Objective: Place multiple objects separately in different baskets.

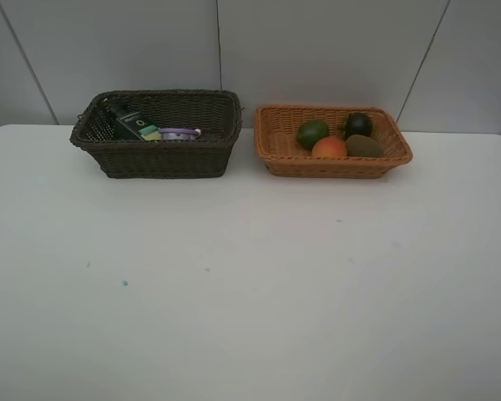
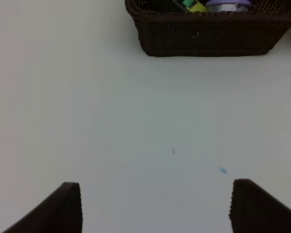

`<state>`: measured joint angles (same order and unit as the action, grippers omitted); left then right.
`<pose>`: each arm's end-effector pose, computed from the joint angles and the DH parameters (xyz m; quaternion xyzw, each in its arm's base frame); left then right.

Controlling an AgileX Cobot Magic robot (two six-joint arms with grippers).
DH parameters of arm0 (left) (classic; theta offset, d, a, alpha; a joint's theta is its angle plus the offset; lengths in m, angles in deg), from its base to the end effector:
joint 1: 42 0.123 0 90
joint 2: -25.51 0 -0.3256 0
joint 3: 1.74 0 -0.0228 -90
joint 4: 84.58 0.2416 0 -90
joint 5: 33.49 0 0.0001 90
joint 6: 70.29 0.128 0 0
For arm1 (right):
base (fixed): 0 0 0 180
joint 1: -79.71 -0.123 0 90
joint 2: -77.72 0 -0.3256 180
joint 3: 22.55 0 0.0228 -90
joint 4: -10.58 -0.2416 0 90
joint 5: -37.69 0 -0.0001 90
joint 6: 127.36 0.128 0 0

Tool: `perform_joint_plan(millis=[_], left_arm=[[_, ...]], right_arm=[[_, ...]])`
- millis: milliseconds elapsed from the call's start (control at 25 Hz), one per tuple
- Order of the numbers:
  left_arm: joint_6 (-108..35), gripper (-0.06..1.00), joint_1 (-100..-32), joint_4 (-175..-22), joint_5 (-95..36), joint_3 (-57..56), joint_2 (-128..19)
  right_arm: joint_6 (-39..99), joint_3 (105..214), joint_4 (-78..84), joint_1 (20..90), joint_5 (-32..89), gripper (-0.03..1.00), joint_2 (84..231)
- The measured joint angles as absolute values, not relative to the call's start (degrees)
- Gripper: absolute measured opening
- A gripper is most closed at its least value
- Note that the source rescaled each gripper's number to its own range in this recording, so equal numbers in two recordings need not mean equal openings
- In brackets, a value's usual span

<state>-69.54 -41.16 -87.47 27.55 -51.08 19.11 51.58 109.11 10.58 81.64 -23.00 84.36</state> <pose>-0.0225 -0.0060 0.2565 0.0005 0.8514 -0.0179 0.5243 -0.0233 0.0008 0.2624 0.0064 0.8465 -0.0139 0.5322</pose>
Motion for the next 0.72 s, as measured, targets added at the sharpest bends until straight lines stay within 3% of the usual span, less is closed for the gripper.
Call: perform_joint_plan(millis=[720], left_arm=[[-69.54, 0.79, -41.16, -87.63, 27.55, -51.08, 19.11]], right_arm=[[51.58, 109.11, 10.58, 81.64, -23.00, 0.94, 84.36]])
